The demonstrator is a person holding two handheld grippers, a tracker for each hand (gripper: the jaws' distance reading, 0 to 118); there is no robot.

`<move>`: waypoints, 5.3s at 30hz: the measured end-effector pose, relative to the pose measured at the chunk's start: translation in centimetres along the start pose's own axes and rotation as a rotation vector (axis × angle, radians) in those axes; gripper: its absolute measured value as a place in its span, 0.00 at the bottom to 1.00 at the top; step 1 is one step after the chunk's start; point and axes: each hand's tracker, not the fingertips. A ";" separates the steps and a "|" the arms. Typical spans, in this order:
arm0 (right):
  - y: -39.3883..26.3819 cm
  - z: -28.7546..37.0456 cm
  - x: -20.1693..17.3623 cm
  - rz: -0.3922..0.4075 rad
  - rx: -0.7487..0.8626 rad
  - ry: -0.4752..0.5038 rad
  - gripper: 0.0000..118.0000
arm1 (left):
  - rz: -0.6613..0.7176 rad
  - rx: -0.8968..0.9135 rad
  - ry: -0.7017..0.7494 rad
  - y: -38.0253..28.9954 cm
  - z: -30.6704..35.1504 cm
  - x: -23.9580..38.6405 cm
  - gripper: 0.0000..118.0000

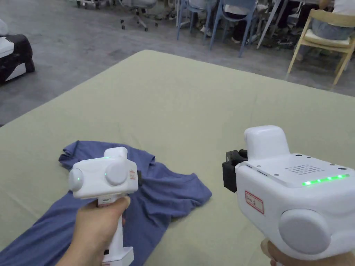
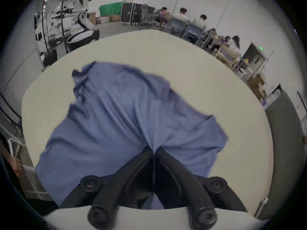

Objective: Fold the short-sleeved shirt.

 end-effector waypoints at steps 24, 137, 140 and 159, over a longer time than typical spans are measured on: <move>-3.4 33.1 22.6 -0.187 0.157 -0.615 0.03 | -0.695 -0.020 -0.521 -8.2 13.0 50.0 0.00; 9.6 17.4 45.5 -0.209 -0.035 -0.592 0.05 | -0.169 0.531 -0.255 19.7 16.6 35.3 0.00; 13.9 17.4 47.9 -0.232 -0.029 -0.590 0.05 | -0.129 0.539 -0.268 23.8 17.4 36.2 0.00; 15.8 11.3 51.6 -0.370 -0.104 -0.579 0.05 | -0.252 0.403 -0.209 26.0 10.4 40.6 0.00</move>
